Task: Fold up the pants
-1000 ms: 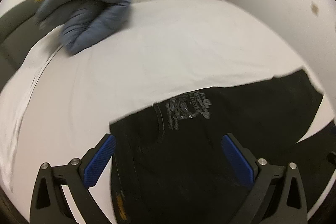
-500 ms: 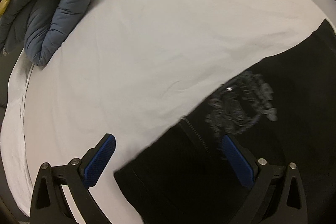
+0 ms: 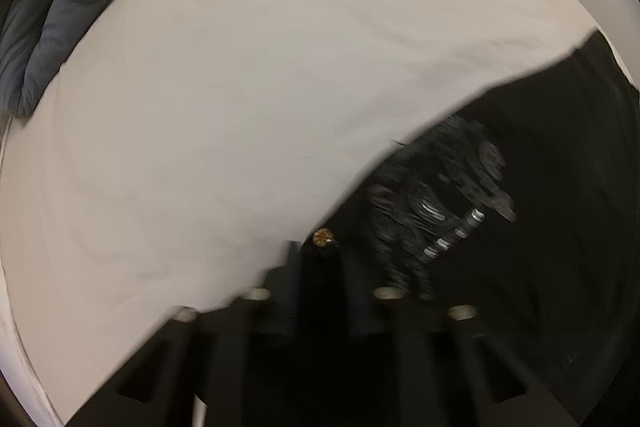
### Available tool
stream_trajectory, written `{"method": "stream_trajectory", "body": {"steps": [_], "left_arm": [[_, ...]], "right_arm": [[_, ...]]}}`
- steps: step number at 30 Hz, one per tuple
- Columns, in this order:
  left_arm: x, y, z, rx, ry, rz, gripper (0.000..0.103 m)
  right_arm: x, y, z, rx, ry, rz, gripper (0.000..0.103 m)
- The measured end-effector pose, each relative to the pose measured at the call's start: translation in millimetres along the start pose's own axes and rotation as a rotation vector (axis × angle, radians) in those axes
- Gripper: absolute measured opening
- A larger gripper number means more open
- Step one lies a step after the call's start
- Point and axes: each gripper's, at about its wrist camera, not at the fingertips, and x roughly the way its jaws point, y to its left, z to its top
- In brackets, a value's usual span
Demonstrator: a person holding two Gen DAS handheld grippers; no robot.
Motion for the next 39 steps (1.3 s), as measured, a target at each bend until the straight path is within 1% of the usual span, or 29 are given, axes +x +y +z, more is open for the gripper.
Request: {"method": "stream_trajectory", "body": {"steps": [1, 2, 4, 6, 8, 10, 11, 12, 13, 14, 16, 18, 19, 21, 22, 23, 26, 27, 29, 30, 31, 32, 33, 34, 35, 36, 37, 38, 39], "left_arm": [[-3.3, -6.9, -3.7, 0.016, -0.006, 0.020, 0.006], [-7.9, -11.2, -8.0, 0.017, -0.019, 0.026, 0.005], [-24.1, -16.5, -20.9, -0.005, -0.073, 0.025, 0.004], [-42.3, -22.6, -34.7, -0.028, -0.134, 0.030, 0.004], [-59.5, -32.8, -49.1, -0.022, -0.180, 0.064, 0.004], [-73.6, -49.3, -63.2, -0.007, -0.220, 0.095, 0.004], [-76.5, -55.0, -64.5, -0.005, -0.235, 0.102, 0.004], [-82.8, -57.0, -67.5, -0.005, -0.252, 0.110, 0.004], [-87.6, -62.7, -72.7, -0.002, -0.272, 0.123, 0.004], [-91.0, -67.9, -74.8, -0.002, -0.286, 0.132, 0.004], [-95.3, -75.5, -78.9, 0.002, -0.311, 0.152, 0.004], [-97.5, -75.3, -80.0, 0.003, -0.319, 0.149, 0.004], [-96.6, -74.9, -75.7, 0.004, -0.319, 0.148, 0.004], [-96.8, -78.2, -78.7, 0.005, -0.325, 0.152, 0.004], [-98.1, -80.3, -80.6, 0.003, -0.329, 0.150, 0.004], [-95.8, -70.4, -74.8, 0.001, -0.330, 0.148, 0.004], [-96.7, -65.8, -74.4, -0.002, -0.338, 0.146, 0.004], [-97.3, -66.4, -77.0, -0.002, -0.340, 0.145, 0.004], [-99.6, -67.2, -79.6, -0.001, -0.344, 0.143, 0.004], [-100.3, -68.1, -80.5, 0.000, -0.345, 0.143, 0.004], [-100.9, -68.1, -81.2, -0.002, -0.346, 0.142, 0.004], [-100.9, -67.0, -81.4, -0.005, -0.347, 0.139, 0.004], [-101.3, -66.3, -81.6, -0.008, -0.348, 0.137, 0.004], [-100.5, -64.2, -80.5, -0.009, -0.350, 0.137, 0.004], [-100.9, -65.1, -81.2, -0.012, -0.352, 0.136, 0.004], [-101.0, -64.9, -81.3, -0.017, -0.355, 0.135, 0.004], [-100.9, -64.2, -80.9, -0.020, -0.357, 0.135, 0.004], [-100.6, -63.1, -80.9, -0.025, -0.359, 0.133, 0.004], [-100.8, -63.1, -81.4, -0.030, -0.362, 0.130, 0.004]], "right_arm": [[5.2, 1.1, 12.5, -0.020, -0.013, 0.001, 0.069], [11.4, 1.4, 25.8, -0.038, -0.024, 0.004, 0.068], [24.5, 2.9, 52.5, -0.076, -0.045, 0.002, 0.068], [39.7, 8.4, 79.0, -0.147, -0.054, -0.024, 0.068], [54.0, 16.6, 102.8, -0.239, -0.060, -0.046, 0.068], [72.1, 19.0, 122.0, -0.321, -0.048, -0.074, 0.067], [84.6, 21.0, 131.7, -0.371, -0.035, -0.103, 0.067], [94.7, 21.9, 139.6, -0.408, -0.019, -0.122, 0.063], [105.4, 22.3, 146.4, -0.441, 0.001, -0.129, 0.059], [114.9, 23.2, 153.3, -0.467, 0.019, -0.137, 0.058], [127.6, 26.3, 163.5, -0.502, 0.044, -0.134, 0.058], [138.9, 30.6, 171.1, -0.545, 0.063, -0.136, 0.058], [142.8, 31.6, 173.9, -0.557, 0.067, -0.130, 0.058], [149.2, 37.6, 178.4, -0.582, 0.092, -0.079, 0.058], [153.3, 42.6, 179.6, -0.609, 0.104, -0.068, 0.058], [157.9, 48.5, 180.2, -0.645, 0.115, -0.074, 0.058], [173.2, 57.2, 180.4, -0.705, 0.159, -0.072, 0.058], [177.3, 59.1, 180.9, -0.712, 0.168, -0.070, 0.058], [187.4, 59.3, 183.3, -0.703, 0.204, -0.062, 0.048], [192.8, 61.3, 183.8, -0.692, 0.224, -0.059, 0.035], [196.8, 62.0, 184.3, -0.680, 0.241, -0.058, 0.027], [200.7, 61.3, 183.4, -0.665, 0.249, -0.061, 0.024], [201.9, 59.8, 181.7, -0.650, 0.255, -0.058, 0.016], [201.9, 59.1, 179.7, -0.635, 0.261, -0.058, 0.012], [200.3, 58.9, 177.0, -0.616, 0.259, -0.061, 0.008], [197.3, 58.2, 175.1, -0.588, 0.252, -0.062, 0.006], [193.4, 56.8, 174.0, -0.541, 0.241, -0.061, 0.005], [187.4, 53.8, 172.4, -0.456, 0.222, -0.056, 0.005], [184.2, 52.0, 170.6, -0.402, 0.213, -0.054, 0.004]]}}
